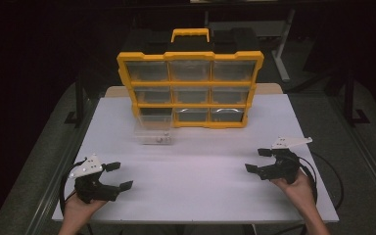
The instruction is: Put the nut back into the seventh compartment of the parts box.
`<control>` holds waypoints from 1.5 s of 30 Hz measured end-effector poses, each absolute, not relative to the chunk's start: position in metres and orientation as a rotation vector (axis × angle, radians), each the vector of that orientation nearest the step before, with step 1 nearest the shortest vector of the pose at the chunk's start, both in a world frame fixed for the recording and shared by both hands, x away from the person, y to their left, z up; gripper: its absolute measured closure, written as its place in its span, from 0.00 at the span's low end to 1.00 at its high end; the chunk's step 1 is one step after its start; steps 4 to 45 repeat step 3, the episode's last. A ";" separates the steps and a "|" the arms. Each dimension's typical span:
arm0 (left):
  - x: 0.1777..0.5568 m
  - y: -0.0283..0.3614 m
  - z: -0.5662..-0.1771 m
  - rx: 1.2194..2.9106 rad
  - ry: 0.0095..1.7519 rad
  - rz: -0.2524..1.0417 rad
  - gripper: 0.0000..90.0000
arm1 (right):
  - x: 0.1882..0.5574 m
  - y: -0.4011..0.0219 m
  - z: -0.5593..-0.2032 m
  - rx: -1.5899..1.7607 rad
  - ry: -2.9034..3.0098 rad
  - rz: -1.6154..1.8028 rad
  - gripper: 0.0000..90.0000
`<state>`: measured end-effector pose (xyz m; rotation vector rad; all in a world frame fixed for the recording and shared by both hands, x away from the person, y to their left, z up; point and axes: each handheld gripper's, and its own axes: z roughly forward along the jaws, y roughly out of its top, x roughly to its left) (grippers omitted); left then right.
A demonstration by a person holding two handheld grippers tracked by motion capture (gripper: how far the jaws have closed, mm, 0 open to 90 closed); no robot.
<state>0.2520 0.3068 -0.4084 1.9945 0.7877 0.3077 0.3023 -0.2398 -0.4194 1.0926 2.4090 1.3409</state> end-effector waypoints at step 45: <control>0.252 0.307 -0.409 2.002 0.783 0.309 0.18 | 0.300 -0.242 -0.420 1.112 2.402 1.346 0.17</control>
